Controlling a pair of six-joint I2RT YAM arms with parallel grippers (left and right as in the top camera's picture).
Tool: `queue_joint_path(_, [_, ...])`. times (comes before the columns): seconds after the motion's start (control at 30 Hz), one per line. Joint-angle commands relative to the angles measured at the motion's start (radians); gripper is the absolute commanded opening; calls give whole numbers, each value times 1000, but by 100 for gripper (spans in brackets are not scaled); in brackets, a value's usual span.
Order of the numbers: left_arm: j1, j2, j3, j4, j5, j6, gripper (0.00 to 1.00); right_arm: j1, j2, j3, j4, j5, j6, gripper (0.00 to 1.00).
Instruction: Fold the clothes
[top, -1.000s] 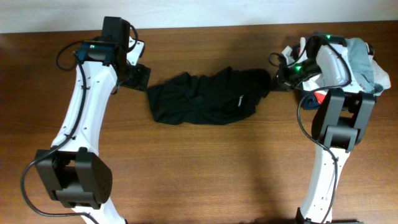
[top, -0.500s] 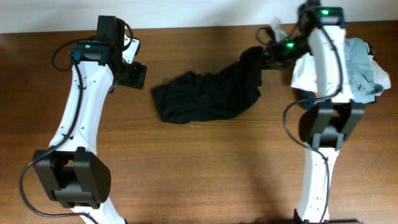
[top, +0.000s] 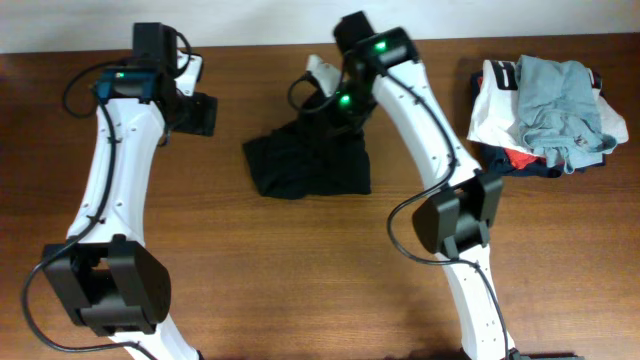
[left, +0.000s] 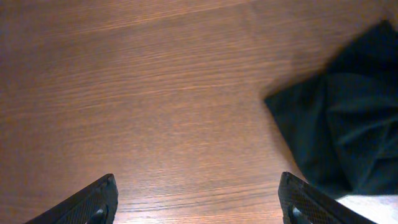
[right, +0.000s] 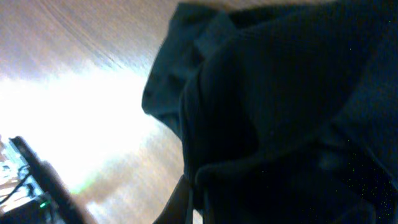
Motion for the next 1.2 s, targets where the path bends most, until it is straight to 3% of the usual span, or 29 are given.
queue_joint_path(0.0, [24, -32, 18, 6, -3, -17, 82, 53, -16, 11, 50, 61, 40, 4])
queue_joint_path(0.37, [24, -32, 18, 21, -4, -16, 82, 174, 56, 3, 208, 69, 76, 4])
queue_joint_path(0.83, [27, -32, 18, 39, -5, -16, 82, 286, 103, 0, 233, 72, 52, 4])
queue_joint_path(1.1, [97, -32, 18, 52, -2, -67, 82, 301, 125, 0, 245, 73, 53, 5])
queue_joint_path(1.13, [106, -32, 18, 53, 5, -68, 82, 302, 125, 0, 245, 73, 53, 24])
queue_joint_path(1.17, [114, -32, 18, 54, 9, -69, 82, 304, 125, 0, 245, 72, 53, 63])
